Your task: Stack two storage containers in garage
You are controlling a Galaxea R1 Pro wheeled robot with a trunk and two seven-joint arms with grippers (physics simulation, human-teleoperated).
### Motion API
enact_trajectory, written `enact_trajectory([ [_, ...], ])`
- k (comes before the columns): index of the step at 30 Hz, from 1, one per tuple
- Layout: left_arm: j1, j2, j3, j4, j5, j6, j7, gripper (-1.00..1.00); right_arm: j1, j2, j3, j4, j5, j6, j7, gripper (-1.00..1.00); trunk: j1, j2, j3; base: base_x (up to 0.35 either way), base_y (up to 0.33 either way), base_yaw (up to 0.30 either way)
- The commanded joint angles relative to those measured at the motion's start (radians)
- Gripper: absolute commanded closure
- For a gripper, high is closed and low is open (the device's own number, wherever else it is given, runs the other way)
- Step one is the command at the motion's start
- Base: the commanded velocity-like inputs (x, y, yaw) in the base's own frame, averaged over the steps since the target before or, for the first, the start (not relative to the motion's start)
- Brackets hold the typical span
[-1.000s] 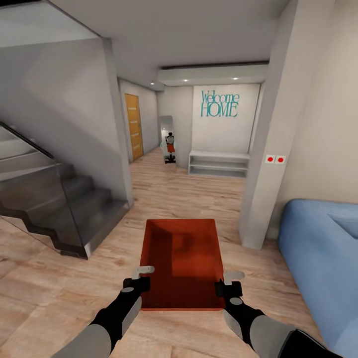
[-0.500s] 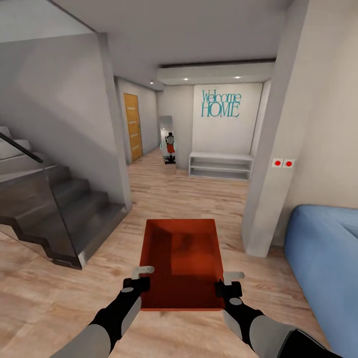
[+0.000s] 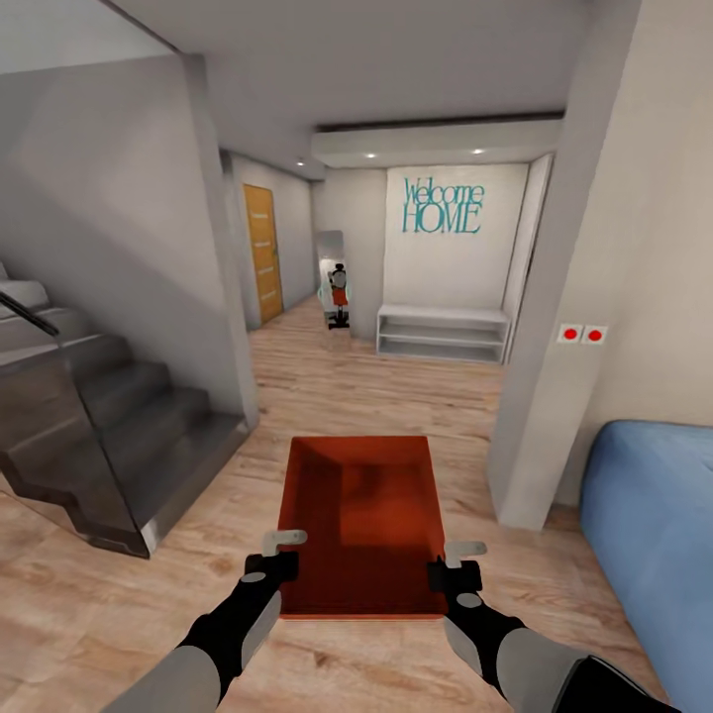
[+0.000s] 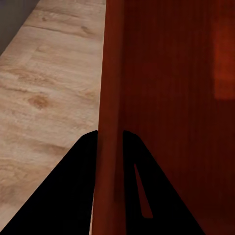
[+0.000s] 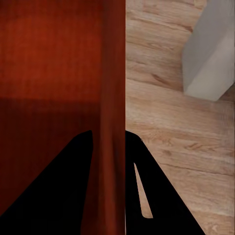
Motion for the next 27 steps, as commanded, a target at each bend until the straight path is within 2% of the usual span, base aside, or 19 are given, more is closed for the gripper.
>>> enact_trajectory([
  [1, -0.001, 0.002, 0.016, -0.004, -0.001, 0.006, 0.013, 1.0, -0.001, -0.004, -0.052, 0.01, -0.018, -0.009, -0.004, 1.0, 0.001, -0.002, -0.002, 0.322, 0.0, 0.0],
  [27, -0.001, 0.006, 0.016, -0.005, -0.002, 0.006, 0.014, 1.0, -0.001, -0.005, -0.052, 0.01, -0.018, -0.009, -0.004, 1.0, 0.001, -0.002, -0.002, 0.322, 0.0, 0.0],
])
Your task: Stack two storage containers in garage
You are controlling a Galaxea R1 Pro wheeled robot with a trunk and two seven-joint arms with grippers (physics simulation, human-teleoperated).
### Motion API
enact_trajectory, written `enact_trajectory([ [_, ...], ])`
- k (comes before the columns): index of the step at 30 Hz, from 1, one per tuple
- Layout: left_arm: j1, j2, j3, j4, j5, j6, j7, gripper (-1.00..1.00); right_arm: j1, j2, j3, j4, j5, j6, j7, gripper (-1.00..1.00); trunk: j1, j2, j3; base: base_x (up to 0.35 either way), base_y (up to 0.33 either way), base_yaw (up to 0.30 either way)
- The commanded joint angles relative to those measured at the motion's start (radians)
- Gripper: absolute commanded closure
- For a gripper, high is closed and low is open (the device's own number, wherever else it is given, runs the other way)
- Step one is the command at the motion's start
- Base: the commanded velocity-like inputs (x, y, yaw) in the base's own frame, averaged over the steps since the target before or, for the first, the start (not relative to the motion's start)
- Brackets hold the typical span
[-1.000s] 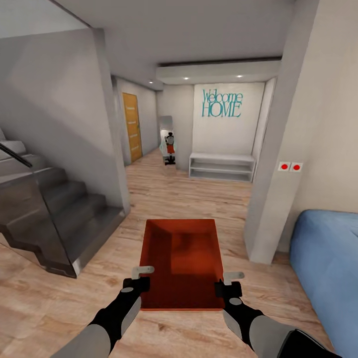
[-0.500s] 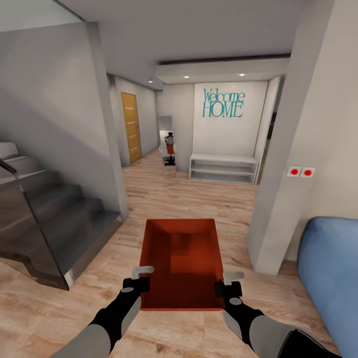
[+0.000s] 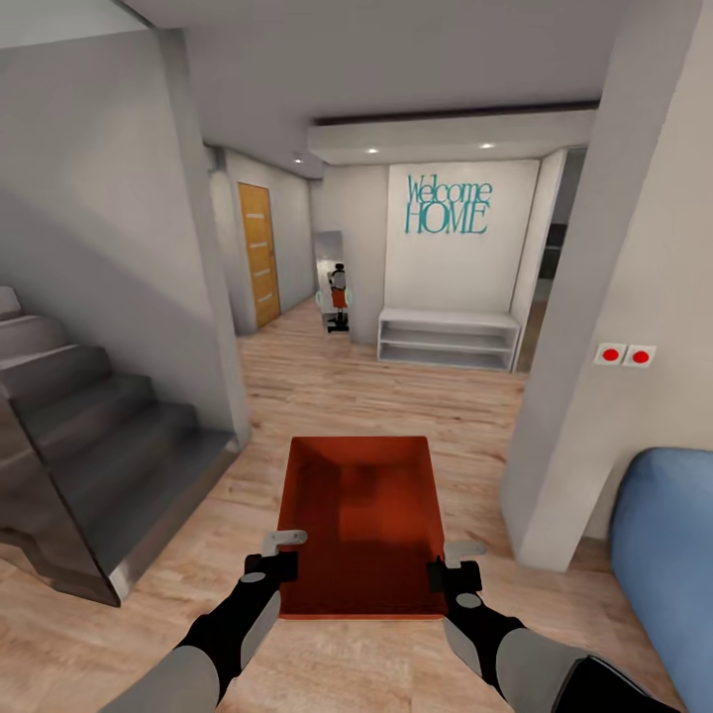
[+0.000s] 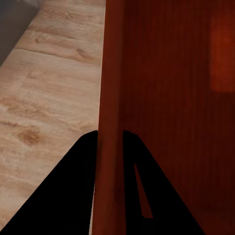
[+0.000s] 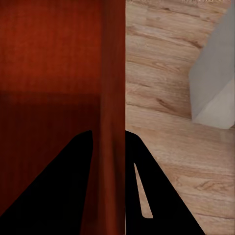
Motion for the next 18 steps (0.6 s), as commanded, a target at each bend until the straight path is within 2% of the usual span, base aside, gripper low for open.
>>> enact_trajectory([
  [1, -0.001, 0.002, 0.024, -0.004, -0.007, 0.007, 0.014, 1.0, -0.001, -0.008, -0.051, 0.007, -0.018, -0.008, -0.002, 1.0, 0.001, -0.002, -0.002, 0.322, 0.0, 0.0],
  [18, -0.001, 0.003, 0.025, -0.004, -0.007, 0.007, 0.014, 1.0, -0.001, -0.009, -0.052, 0.007, -0.018, -0.008, -0.002, 1.0, 0.001, -0.002, -0.002, 0.322, 0.0, 0.0],
])
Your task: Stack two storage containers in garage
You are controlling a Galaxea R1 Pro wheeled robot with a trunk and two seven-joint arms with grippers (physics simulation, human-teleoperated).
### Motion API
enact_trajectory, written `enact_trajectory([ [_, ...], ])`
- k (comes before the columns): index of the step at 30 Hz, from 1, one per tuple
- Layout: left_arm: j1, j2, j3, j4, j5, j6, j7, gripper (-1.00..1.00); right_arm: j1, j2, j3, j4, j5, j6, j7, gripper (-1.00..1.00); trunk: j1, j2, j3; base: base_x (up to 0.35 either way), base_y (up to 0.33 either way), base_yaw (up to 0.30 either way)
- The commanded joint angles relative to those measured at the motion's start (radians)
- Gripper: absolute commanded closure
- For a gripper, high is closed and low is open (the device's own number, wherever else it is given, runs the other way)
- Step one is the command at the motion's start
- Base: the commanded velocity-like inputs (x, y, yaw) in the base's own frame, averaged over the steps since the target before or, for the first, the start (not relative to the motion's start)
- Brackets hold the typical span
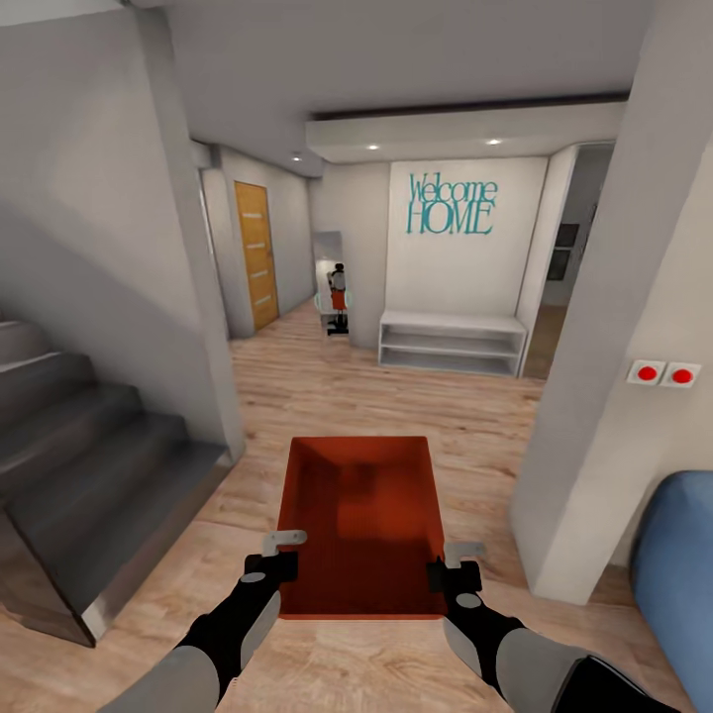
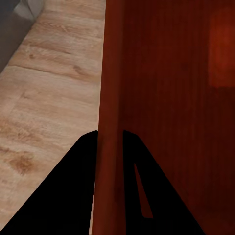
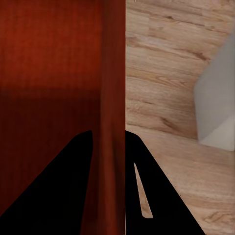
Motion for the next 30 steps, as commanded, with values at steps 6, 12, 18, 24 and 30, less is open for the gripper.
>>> enact_trajectory([
  [6, -0.001, 0.002, 0.027, 0.006, -0.005, 0.007, 0.014, 1.0, -0.001, -0.01, -0.052, 0.006, -0.019, -0.007, -0.003, 1.0, 0.001, -0.002, -0.002, 0.322, 0.0, 0.0],
  [12, -0.001, 0.003, 0.027, 0.01, -0.005, 0.007, 0.014, 1.0, -0.001, -0.01, -0.052, 0.006, -0.019, -0.007, -0.003, 1.0, 0.001, -0.002, -0.002, 0.322, 0.0, 0.0],
  [18, -0.001, 0.004, 0.027, 0.011, -0.005, 0.007, 0.014, 1.0, -0.001, -0.009, -0.052, 0.006, -0.02, -0.007, -0.002, 1.0, 0.001, -0.002, -0.002, 0.322, 0.0, 0.0],
  [24, -0.001, 0.004, 0.027, 0.011, -0.005, 0.007, 0.014, 1.0, -0.001, -0.009, -0.052, 0.006, -0.02, -0.007, -0.002, 1.0, 0.001, -0.002, -0.002, 0.322, 0.0, 0.0],
  [30, -0.001, 0.004, 0.027, 0.011, -0.005, 0.007, 0.014, 1.0, -0.001, -0.009, -0.052, 0.006, -0.02, -0.007, -0.002, 1.0, 0.001, -0.002, -0.002, 0.322, 0.0, 0.0],
])
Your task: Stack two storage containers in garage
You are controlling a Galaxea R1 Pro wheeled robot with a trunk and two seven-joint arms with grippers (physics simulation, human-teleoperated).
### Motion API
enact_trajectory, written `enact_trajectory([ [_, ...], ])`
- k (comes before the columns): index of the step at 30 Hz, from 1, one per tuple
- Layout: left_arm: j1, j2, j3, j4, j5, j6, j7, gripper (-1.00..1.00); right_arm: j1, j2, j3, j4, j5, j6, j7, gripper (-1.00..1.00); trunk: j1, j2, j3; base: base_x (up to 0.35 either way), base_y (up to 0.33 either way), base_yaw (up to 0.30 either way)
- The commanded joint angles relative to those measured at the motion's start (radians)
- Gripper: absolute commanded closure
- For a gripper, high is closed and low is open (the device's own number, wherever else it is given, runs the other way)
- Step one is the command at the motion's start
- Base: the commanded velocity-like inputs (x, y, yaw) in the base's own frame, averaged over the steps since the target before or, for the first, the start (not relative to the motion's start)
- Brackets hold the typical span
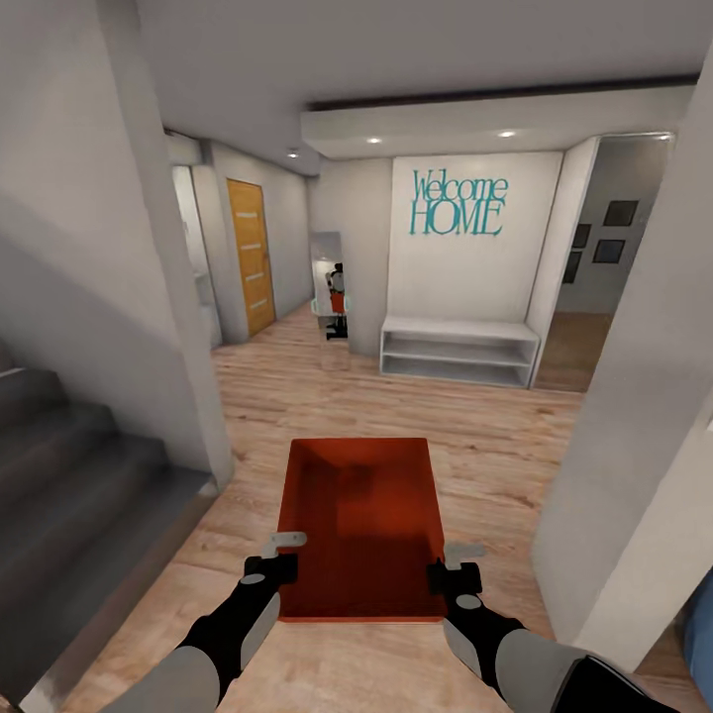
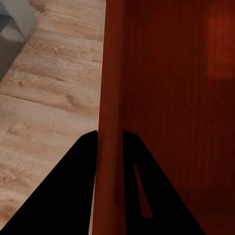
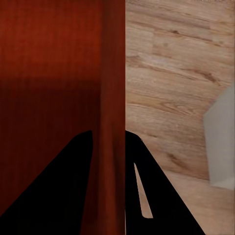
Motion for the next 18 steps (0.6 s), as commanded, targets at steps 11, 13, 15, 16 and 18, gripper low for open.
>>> enact_trajectory([
  [11, -0.001, 0.006, 0.014, -0.001, 0.003, 0.008, 0.019, 1.0, -0.001, -0.011, -0.064, -0.001, -0.008, -0.011, -0.003, 1.0, 0.001, -0.002, -0.002, 0.322, 0.0, 0.0],
  [13, -0.001, 0.006, 0.014, -0.001, 0.003, 0.008, 0.019, 1.0, -0.001, -0.011, -0.064, -0.001, -0.007, -0.01, -0.003, 1.0, 0.001, -0.002, -0.002, 0.322, 0.0, 0.0],
  [15, -0.001, 0.006, 0.014, -0.001, 0.003, 0.008, 0.019, 1.0, -0.001, -0.011, -0.064, -0.001, -0.008, -0.01, -0.003, 1.0, 0.001, -0.002, -0.002, 0.322, 0.0, 0.0],
  [16, -0.001, 0.006, 0.014, -0.001, 0.003, 0.008, 0.019, 1.0, -0.001, -0.011, -0.064, -0.001, -0.008, -0.011, -0.003, 1.0, 0.001, -0.002, -0.002, 0.322, 0.0, 0.0],
  [18, -0.001, 0.006, 0.014, -0.001, 0.003, 0.008, 0.019, 1.0, -0.001, -0.011, -0.064, -0.001, -0.008, -0.011, -0.003, 1.0, 0.001, -0.002, -0.002, 0.322, 0.0, 0.0],
])
